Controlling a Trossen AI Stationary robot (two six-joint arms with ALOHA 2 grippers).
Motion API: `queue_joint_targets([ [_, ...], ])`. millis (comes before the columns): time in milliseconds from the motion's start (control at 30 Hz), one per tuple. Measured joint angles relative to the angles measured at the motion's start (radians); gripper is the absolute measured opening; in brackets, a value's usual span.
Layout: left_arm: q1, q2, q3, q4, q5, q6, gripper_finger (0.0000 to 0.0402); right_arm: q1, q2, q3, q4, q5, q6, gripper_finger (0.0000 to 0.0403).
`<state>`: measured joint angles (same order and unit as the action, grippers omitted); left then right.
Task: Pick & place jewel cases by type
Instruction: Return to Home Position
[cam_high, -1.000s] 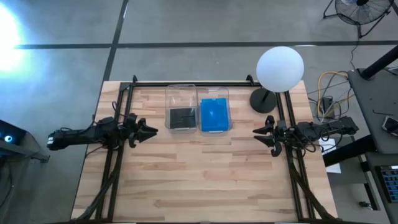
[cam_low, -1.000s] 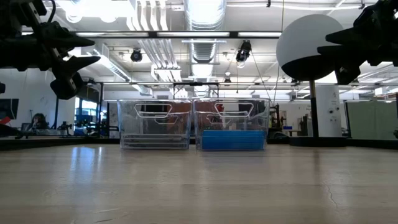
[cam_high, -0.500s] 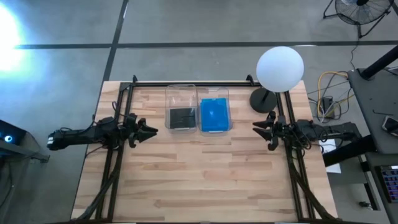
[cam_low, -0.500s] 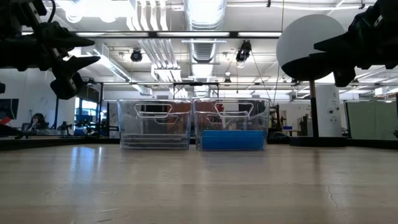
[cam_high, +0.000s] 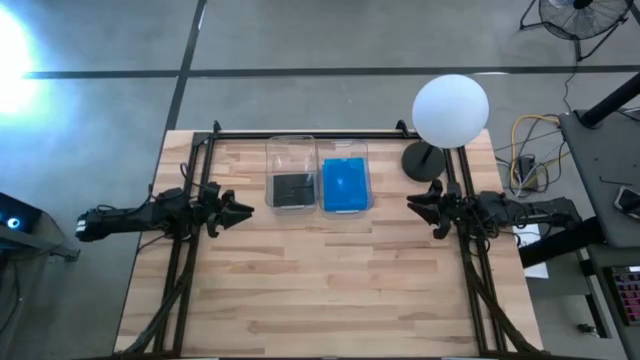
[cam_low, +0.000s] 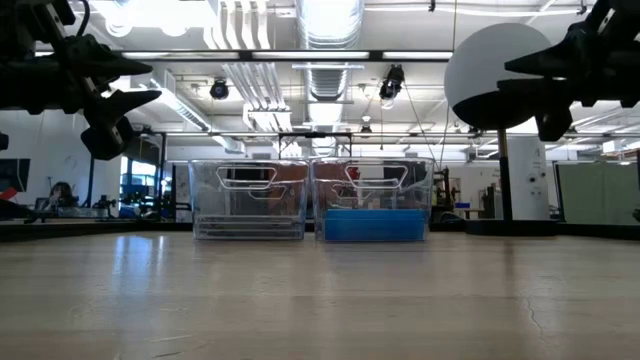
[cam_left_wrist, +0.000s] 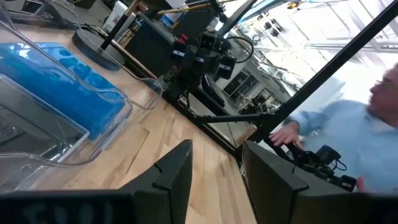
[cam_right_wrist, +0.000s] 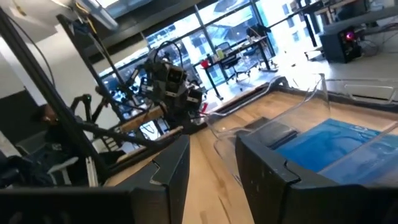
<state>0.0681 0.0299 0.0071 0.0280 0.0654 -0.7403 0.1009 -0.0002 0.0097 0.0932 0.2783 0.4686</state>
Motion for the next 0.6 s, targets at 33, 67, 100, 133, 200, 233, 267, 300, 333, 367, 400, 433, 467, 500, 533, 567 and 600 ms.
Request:
queue_joint_targets([
  [33, 0.0, 0.0, 0.0, 0.0, 0.0, 0.0, 0.0124, 0.0, 0.0, 0.0, 0.006, 0.0, -0.001, 0.0123],
  [67, 0.0, 0.0, 0.0, 0.0, 0.0, 0.0, 0.0124, 0.001, 0.0, 0.0, 0.008, 0.003, -0.005, 0.0123],
  [100, 0.0, 0.0, 0.0, 0.0, 0.0, 0.0, 0.0124, 0.003, 0.0, 0.0, 0.01, 0.01, -0.02, 0.0124],
  [133, 0.0, 0.0, 0.0, 0.0, 0.0, 0.0, 0.0124, 0.005, 0.0, 0.0, 0.01, 0.012, -0.029, 0.0125],
  [200, 0.0, 0.0, 0.0, 0.0, 0.0, 0.0, 0.0124, 0.009, 0.0, 0.0, 0.007, 0.012, -0.028, 0.0127],
  [233, 0.0, 0.0, 0.0, 0.0, 0.0, 0.0, 0.0124, 0.011, 0.0, 0.0, 0.008, 0.012, -0.022, 0.0127],
  [267, 0.0, 0.0, 0.0, 0.0, 0.0, 0.0, 0.0124, 0.01, 0.0, 0.0, 0.009, 0.012, -0.019, 0.0128],
  [300, 0.0, 0.0, 0.0, 0.0, 0.0, 0.0, 0.0124, 0.01, 0.0, 0.0, 0.01, 0.012, -0.019, 0.0129],
  [333, 0.0, 0.0, 0.0, 0.0, 0.0, 0.0, 0.0124, 0.01, 0.002, 0.0, 0.008, 0.012, -0.021, 0.013],
  [367, 0.0, 0.0, 0.0, 0.0, 0.0, 0.0, 0.0124, 0.01, 0.008, 0.0, 0.008, 0.012, -0.035, 0.013],
  [400, 0.0, 0.0, 0.0, 0.0, 0.0, 0.0, 0.0124, 0.01, 0.013, 0.0, 0.001, 0.01, -0.058, 0.013],
  [433, 0.0, 0.0, 0.0, 0.0, 0.0, 0.0, 0.0124, 0.01, 0.014, 0.0, -0.017, 0.004, -0.08, 0.013],
  [467, 0.0, 0.0, 0.0, 0.0, 0.0, 0.0, 0.0124, 0.01, 0.013, 0.0, -0.036, 0.0, -0.101, 0.0129],
  [500, 0.0, 0.0, 0.0, 0.0, 0.0, 0.0, 0.0124, 0.01, 0.016, 0.0, -0.044, -0.007, -0.131, 0.0128],
  [533, 0.0, 0.0, 0.0, -0.001, 0.0, 0.0, 0.0124, 0.01, 0.021, 0.0, -0.046, -0.028, -0.172, 0.0127],
  [567, 0.0, 0.0, 0.0, -0.001, 0.0, 0.0, 0.0124, 0.01, 0.022, 0.0, -0.045, -0.069, -0.229, 0.0126],
  [600, 0.0, 0.0, 0.0, -0.001, 0.0, 0.0, 0.0124, 0.01, 0.022, 0.0, -0.038, -0.122, -0.289, 0.0125],
])
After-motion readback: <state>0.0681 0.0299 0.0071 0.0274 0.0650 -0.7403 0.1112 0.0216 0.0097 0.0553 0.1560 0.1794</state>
